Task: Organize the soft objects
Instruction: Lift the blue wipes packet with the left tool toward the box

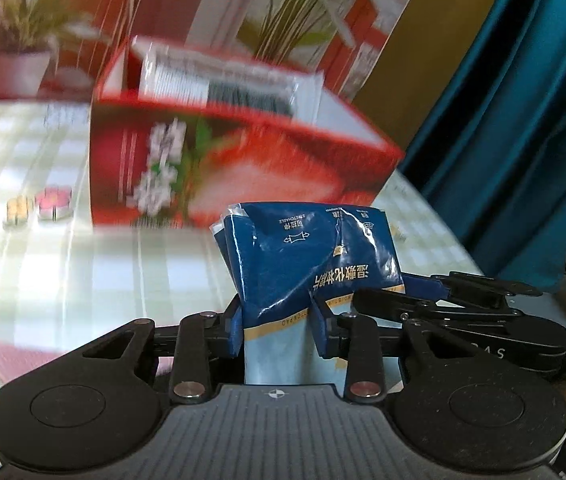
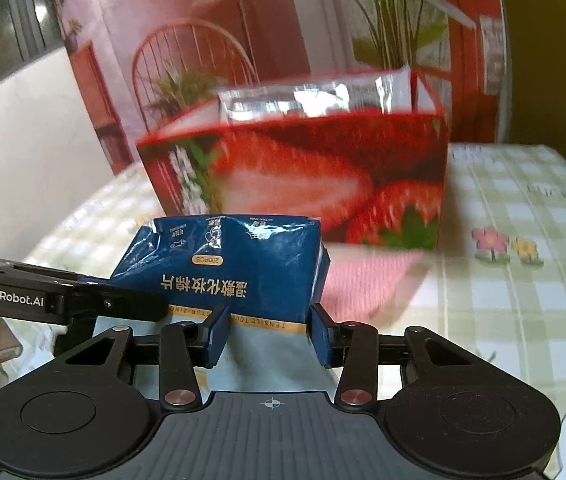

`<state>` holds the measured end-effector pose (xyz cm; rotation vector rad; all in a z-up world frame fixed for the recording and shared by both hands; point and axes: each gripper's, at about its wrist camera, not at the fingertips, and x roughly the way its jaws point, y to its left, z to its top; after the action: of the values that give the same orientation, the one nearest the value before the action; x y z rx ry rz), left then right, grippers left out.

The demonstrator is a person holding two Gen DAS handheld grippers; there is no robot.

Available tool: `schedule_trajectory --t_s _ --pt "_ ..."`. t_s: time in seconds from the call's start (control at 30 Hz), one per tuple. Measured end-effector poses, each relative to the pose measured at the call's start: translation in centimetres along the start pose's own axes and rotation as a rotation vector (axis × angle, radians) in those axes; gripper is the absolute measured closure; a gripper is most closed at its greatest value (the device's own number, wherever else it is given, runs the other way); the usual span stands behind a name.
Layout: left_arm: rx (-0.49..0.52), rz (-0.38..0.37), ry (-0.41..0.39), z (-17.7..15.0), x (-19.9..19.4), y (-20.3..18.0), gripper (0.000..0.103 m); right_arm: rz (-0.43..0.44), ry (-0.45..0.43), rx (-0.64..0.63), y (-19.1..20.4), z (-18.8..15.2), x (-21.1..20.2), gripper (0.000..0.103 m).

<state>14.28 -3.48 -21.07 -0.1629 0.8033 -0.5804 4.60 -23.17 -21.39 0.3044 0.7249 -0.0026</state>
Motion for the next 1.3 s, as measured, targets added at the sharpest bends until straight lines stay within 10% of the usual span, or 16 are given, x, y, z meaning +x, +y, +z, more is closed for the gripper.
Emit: schedule_trajectory --t_s 0.73,1.3 --pt "0.183 0.033 -0.276 16.8 -2.4 0.7 0.067 0.004 -0.272 -0.212 1.5 18.3 0.5 0.063" --pt "0.073 0.085 -0.177 19.1 4.3 5.9 0.067 -0.077 -0.212 -0.245 1.5 21.3 9.7 0.064"
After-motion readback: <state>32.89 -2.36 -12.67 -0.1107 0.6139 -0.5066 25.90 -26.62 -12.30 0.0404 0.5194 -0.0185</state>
